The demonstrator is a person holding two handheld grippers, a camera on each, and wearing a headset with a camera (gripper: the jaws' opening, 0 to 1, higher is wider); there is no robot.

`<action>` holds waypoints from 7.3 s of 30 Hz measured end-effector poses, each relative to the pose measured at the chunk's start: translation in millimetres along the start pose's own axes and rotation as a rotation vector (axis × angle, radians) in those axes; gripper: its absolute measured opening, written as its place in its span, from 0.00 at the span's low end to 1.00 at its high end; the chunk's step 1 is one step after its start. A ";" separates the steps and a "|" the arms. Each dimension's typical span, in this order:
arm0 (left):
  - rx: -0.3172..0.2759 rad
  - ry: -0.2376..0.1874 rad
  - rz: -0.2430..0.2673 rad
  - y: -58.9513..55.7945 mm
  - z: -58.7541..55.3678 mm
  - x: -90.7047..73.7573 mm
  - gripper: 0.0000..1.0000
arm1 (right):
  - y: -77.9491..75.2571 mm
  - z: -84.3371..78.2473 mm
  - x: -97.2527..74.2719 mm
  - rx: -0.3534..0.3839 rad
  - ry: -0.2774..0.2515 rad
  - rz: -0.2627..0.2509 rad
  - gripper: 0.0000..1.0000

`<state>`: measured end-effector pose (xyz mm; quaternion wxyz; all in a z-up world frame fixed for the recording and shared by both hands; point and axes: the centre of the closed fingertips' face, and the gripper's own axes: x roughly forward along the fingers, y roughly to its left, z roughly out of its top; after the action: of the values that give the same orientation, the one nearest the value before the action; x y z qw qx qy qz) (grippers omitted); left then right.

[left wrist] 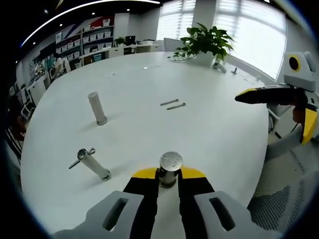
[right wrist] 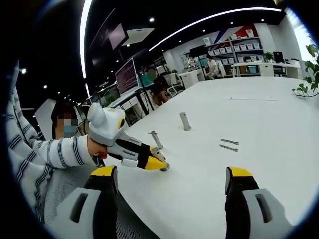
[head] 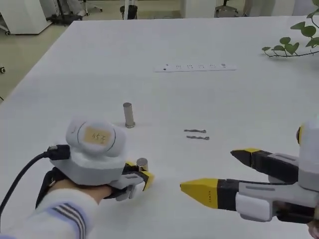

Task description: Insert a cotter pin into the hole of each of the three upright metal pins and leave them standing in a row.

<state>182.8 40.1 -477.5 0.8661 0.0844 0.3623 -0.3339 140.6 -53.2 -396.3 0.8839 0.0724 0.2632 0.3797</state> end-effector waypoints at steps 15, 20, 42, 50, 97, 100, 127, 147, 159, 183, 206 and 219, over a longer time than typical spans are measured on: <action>0.065 -0.135 -0.177 -11.8 23.8 -68.4 0.37 | -1.3 2.5 -3.1 -0.050 0.044 0.001 0.87; 0.061 -0.185 -0.154 0.2 24.9 -86.4 0.47 | -9.0 5.8 -5.0 -0.080 0.066 -0.010 0.86; 0.013 -0.258 -0.064 11.3 8.9 -95.1 0.99 | -44.4 18.9 -0.9 -0.309 0.262 -0.019 0.79; -0.015 -0.260 -0.092 6.9 3.8 -93.6 0.99 | -54.4 10.5 14.2 -0.510 0.445 0.047 0.65; -0.079 -0.279 -0.105 1.1 5.2 -91.1 0.99 | -140.7 -8.9 102.5 -0.721 0.792 0.153 0.03; -0.080 -0.278 -0.101 2.0 4.4 -91.3 0.99 | -141.7 -11.7 102.1 -0.726 0.808 0.155 0.02; -0.075 -0.261 -0.113 -4.3 4.3 -99.0 0.95 | -139.2 -14.3 98.1 -0.724 0.788 0.090 0.00; -0.095 -0.271 -0.151 -12.2 14.7 -98.1 0.92 | -84.9 20.9 63.5 -0.842 0.583 0.115 0.00; -0.113 -0.300 -0.196 -14.7 33.8 -94.5 0.85 | -47.5 40.3 45.3 -0.926 0.431 0.095 0.00; -0.150 -0.378 -0.322 -30.8 69.4 -87.3 0.62 | 27.7 47.4 42.4 -1.205 0.290 0.114 0.00; -0.204 -0.427 -0.423 -39.5 83.4 -89.0 0.03 | 51.0 41.9 47.1 -1.265 0.277 0.158 0.00; -0.210 -0.412 -0.421 -38.4 79.0 -83.9 0.00 | 50.2 40.0 47.6 -1.264 0.283 0.162 0.00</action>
<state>160.2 23.5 -359.3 0.8372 -0.1519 0.2211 -0.4766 157.0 18.7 -365.3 0.6814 -0.4926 0.0966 0.5326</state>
